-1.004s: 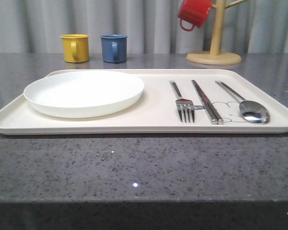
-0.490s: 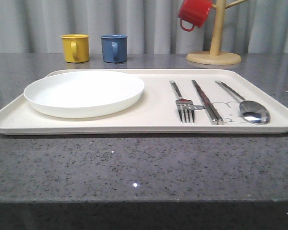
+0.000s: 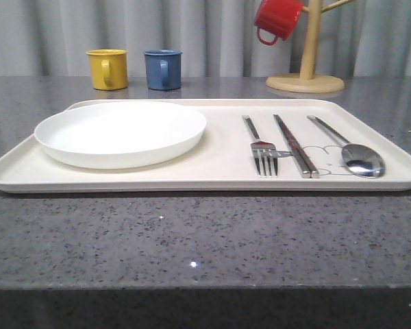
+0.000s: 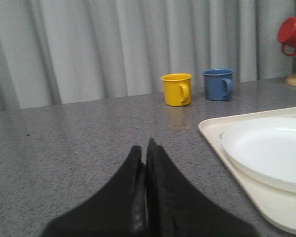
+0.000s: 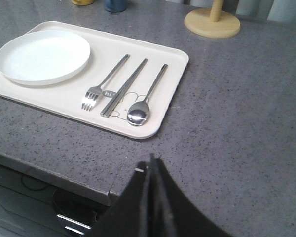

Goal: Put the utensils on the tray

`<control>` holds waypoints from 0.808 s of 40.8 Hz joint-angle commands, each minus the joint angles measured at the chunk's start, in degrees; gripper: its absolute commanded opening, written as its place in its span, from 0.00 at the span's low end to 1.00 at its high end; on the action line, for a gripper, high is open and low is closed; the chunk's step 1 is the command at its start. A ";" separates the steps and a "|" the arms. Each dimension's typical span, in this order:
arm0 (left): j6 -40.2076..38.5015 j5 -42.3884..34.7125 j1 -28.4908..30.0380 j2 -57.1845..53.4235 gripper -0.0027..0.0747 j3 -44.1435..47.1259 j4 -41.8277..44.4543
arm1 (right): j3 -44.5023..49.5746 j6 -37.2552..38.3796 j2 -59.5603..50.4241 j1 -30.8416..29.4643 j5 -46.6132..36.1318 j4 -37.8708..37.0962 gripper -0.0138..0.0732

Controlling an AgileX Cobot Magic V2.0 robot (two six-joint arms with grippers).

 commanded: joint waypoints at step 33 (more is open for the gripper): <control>9.38 -4.86 3.44 -5.15 0.01 3.74 -11.37 | -1.00 -0.26 1.17 -0.14 -4.25 -0.21 0.02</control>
